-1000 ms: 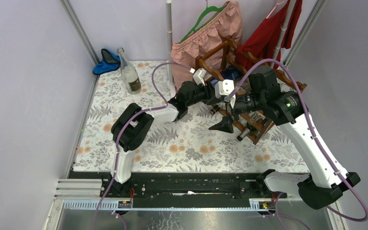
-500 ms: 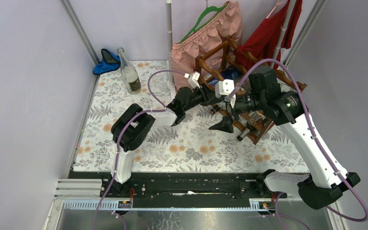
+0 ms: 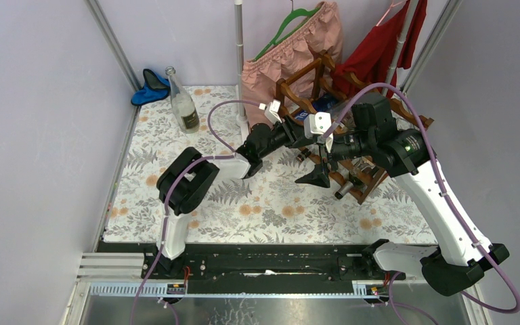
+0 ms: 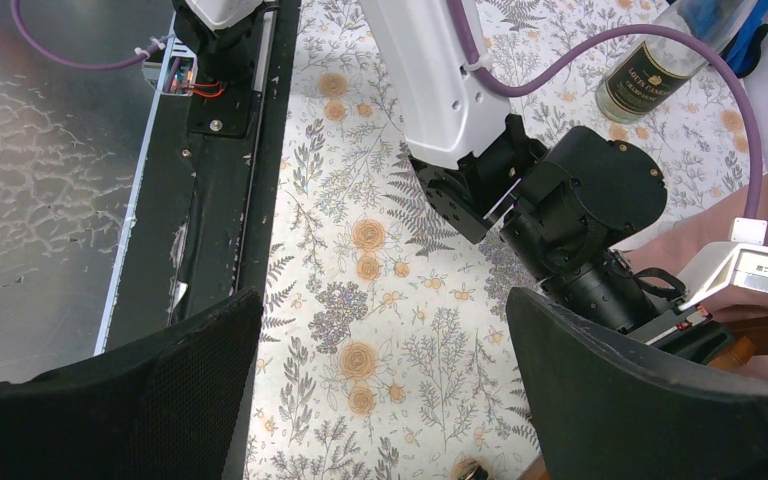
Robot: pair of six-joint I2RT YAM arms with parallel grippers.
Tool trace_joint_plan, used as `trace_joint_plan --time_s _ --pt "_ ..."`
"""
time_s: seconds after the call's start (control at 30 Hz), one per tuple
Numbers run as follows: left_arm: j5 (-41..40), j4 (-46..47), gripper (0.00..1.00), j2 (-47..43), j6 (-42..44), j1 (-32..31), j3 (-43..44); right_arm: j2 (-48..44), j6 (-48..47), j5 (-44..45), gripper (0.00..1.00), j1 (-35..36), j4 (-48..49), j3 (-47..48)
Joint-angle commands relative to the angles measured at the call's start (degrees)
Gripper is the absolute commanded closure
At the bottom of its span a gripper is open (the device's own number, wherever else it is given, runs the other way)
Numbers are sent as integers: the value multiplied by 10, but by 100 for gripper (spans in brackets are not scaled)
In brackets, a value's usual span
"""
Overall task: Put the wine bottle on the wine rack
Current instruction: Place the wine bottle in the wine rack.
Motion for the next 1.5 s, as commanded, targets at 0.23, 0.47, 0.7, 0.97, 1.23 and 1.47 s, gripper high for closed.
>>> trace_joint_plan --time_s 0.23,0.47,0.7,0.97,1.23,1.47 --pt "-52 116 100 1 -23 -13 33 -11 -2 -8 0 -5 6 2" --pt "-77 114 100 22 -23 -23 48 -11 -3 -10 0 -5 6 2" --pt "-110 100 100 42 -19 -32 72 -12 -4 -12 0 -5 3 4" --pt "-144 63 100 57 9 -47 105 -11 -6 -12 0 -5 2 5" --pt "-170 13 100 64 73 -54 130 -12 -7 -12 0 -5 -1 6" --pt "-168 -38 100 71 127 -55 149 -14 -7 -13 0 -5 -1 5"
